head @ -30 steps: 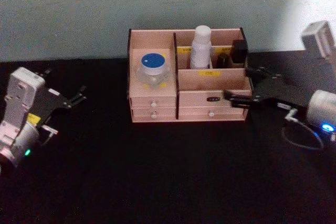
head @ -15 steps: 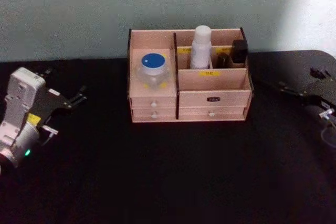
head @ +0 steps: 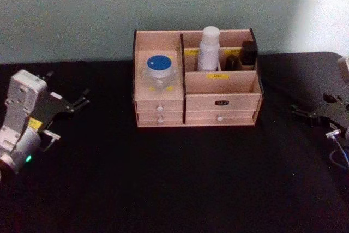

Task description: Pick up the facial cleanser and watermelon frost from the table and place them into the tiered storage box.

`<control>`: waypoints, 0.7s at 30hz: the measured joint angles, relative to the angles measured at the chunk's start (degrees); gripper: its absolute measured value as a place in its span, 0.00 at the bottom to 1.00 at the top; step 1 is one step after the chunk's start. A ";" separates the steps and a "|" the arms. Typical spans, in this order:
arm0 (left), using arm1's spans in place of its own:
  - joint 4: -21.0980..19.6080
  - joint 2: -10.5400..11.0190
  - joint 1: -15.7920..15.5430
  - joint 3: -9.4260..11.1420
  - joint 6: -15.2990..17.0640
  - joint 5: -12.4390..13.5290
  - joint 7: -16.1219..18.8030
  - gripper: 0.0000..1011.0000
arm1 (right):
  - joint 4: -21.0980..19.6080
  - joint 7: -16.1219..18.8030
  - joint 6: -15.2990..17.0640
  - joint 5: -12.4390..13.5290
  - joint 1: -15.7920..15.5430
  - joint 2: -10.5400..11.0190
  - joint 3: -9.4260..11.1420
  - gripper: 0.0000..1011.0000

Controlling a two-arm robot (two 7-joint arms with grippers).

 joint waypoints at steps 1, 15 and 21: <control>0.00 0.00 0.00 0.00 0.00 0.00 0.00 0.99 | -0.03 0.00 0.00 0.00 0.01 0.02 0.00 0.99; 0.00 0.00 0.00 0.00 0.00 0.00 0.00 0.99 | -0.45 -0.02 -0.04 0.09 -0.09 0.29 0.03 0.99; 0.00 0.00 0.00 0.00 0.00 0.00 0.00 0.99 | -0.53 -0.04 -0.07 0.12 -0.11 0.33 0.06 0.99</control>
